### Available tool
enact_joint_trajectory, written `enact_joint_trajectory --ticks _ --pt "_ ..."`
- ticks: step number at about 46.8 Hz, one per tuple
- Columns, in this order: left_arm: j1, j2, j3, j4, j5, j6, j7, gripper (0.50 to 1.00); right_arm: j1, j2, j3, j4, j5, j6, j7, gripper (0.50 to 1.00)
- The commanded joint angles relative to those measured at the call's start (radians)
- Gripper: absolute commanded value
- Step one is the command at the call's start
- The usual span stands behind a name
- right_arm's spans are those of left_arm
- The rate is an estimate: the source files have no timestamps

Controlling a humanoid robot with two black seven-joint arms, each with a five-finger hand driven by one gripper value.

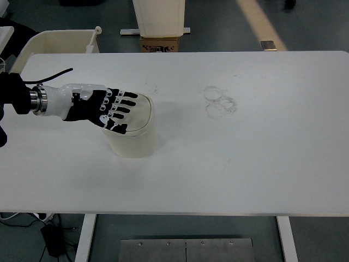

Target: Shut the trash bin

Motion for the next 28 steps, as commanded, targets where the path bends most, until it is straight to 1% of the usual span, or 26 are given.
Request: enact_joint_trajectory --ticks 1,15,28 --pt "0.001 0.003 0.000 0.000 0.000 0.000 0.001 1.000 0.000 0.000 0.000 0.000 0.000 0.000 0.000 0.991" --pt "-0.012 0.012 -0.018 0.005 -0.004 0.000 -0.005 1.000 0.000 0.000 0.000 0.000 0.000 0.000 0.000 0.991" --pt "-0.015 0.027 -0.103 0.025 -0.004 -0.006 -0.005 1.000 0.000 0.000 0.000 0.000 0.000 0.000 0.000 0.991"
